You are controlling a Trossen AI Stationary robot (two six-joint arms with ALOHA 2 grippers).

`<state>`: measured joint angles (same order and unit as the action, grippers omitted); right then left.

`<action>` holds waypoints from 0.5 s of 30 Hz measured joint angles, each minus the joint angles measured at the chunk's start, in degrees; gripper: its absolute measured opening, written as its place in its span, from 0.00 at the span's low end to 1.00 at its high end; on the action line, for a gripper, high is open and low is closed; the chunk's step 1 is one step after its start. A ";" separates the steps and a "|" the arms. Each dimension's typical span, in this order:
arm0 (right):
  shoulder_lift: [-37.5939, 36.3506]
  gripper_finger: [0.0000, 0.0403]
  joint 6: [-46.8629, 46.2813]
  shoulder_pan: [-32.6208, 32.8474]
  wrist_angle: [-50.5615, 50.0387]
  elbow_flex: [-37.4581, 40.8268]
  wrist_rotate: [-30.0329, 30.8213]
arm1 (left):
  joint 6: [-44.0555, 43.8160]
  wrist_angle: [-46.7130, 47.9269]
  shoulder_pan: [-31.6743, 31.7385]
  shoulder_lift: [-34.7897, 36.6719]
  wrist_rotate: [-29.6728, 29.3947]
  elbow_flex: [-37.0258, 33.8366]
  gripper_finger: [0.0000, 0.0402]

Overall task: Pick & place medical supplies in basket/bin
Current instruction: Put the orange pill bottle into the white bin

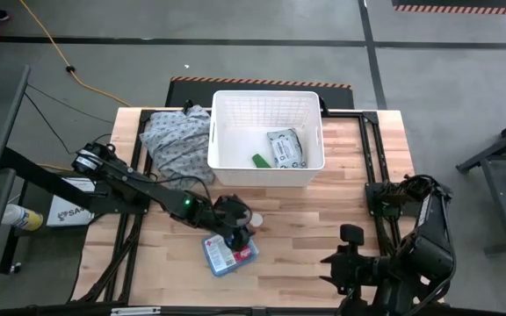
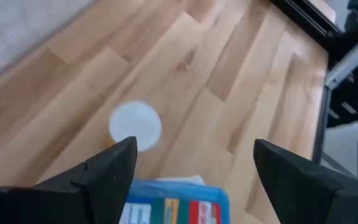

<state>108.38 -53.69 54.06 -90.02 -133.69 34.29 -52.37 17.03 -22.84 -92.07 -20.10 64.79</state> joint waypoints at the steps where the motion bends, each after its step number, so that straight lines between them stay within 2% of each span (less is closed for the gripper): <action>1: 0.00 0.35 0.16 -0.02 0.00 0.00 0.10 | 0.09 -0.03 0.04 -0.11 -0.27 0.01 0.88; 10: 0.00 0.35 0.21 -0.15 -0.02 0.00 0.66 | 1.70 -0.24 1.32 -3.29 1.35 -0.18 0.88; 15: 0.00 0.35 -0.07 -0.15 0.09 0.04 0.94 | 2.76 -4.02 1.04 -5.11 1.55 0.00 0.88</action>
<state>108.38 -53.76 53.91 -89.93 -133.65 35.22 -49.61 13.01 -21.80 -97.18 -18.55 64.79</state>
